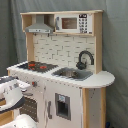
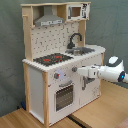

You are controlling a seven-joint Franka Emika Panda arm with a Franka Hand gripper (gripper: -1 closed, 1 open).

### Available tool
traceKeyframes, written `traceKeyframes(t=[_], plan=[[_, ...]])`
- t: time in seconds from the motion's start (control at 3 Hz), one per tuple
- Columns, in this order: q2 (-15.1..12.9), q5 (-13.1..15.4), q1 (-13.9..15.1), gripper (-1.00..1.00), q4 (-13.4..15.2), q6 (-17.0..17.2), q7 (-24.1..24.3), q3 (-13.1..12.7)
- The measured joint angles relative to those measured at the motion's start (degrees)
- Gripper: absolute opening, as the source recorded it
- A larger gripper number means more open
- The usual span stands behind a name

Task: Play with the kitchen

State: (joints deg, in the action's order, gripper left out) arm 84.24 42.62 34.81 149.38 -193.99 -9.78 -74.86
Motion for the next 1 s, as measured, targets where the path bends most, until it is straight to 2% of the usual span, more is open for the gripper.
traceKeyframes(t=[0.33, 1.0], plan=[[-0.01, 0.0, -0.51, 1.0, -3.86, 1.7, -0.95, 4.09], [-0.98, -0.14, 0.6, 1.0, -13.41, 9.18, -0.72, 5.67]])
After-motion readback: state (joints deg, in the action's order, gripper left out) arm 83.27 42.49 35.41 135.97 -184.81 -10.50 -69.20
